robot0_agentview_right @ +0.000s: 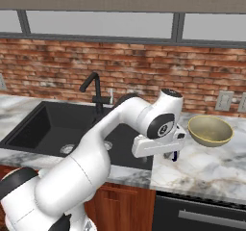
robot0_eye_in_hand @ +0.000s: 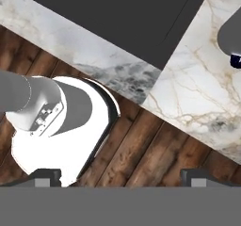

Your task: Pick the mug and place it in the sink. Pick the bowl and place it in the open cabinet and then close the cabinet.

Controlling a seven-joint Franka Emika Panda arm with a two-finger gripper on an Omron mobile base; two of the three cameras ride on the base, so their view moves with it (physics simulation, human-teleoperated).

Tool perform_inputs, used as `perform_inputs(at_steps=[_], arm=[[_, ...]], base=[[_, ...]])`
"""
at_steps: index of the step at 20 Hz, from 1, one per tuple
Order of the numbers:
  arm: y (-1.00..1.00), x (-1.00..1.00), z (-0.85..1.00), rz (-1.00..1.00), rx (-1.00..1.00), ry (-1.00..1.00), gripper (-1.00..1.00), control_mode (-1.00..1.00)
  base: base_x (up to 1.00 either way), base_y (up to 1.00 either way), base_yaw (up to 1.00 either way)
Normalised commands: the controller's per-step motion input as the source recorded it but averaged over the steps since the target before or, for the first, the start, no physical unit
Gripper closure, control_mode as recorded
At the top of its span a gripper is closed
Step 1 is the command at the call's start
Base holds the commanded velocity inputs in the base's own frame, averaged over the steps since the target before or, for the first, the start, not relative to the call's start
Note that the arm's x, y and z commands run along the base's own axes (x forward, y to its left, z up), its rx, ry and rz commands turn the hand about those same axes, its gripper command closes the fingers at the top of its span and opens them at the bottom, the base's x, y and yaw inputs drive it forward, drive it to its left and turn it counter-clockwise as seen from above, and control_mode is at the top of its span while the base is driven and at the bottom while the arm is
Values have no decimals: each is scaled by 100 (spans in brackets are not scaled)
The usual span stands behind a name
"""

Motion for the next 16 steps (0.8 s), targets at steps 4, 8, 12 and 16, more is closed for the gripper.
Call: perform_inputs(at_steps=[4,8,12,16], arm=[[-4,19,-14,1,2,-3,-100,-100],[-4,23,-7,0,0,-3,-100,-100],[-9,29,-5,0,0,0,-100,-100],[-19,32,-6,0,1,0,-100,-100]], base=[[0,0,0],[0,0,0],[0,0,0],[0,0,0]])
